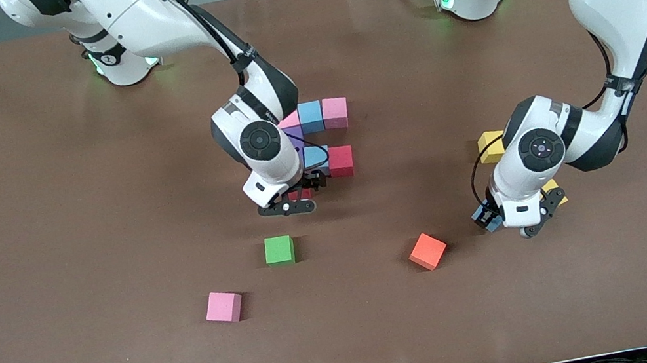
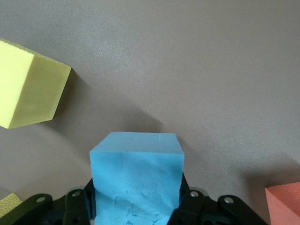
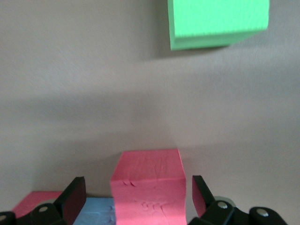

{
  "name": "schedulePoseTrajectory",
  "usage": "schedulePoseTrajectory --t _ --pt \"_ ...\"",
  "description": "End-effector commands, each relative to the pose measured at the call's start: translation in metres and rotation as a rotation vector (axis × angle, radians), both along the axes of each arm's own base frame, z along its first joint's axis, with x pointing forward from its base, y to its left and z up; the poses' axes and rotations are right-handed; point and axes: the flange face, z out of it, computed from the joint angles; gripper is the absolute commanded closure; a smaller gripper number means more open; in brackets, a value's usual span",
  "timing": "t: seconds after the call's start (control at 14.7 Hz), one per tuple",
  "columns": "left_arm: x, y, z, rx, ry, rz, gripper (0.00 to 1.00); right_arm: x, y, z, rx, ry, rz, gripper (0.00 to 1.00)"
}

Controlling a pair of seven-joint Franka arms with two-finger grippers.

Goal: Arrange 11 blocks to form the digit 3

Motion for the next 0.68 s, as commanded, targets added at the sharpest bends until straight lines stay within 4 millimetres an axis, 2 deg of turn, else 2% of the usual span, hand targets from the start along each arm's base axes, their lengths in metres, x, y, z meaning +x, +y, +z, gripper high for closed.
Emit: schedulePoseTrajectory --t 0.0,0.41,0.61 --pt "0.005 -0.002 0.001 0.005 0.002 -0.005 0.54 0.018 -0.001 0.028 0.015 -0.012 -0.014 0.00" --pt "0.005 -0.002 0.001 0.005 0.002 -0.007 0.54 0.056 -0.028 0.047 0.032 -0.050 -0.057 0.00" --pt "0.005 -0.002 0.001 0.004 0.002 -0.005 0.54 0.079 -0.049 0.044 0.038 -0.071 -0.068 0.00"
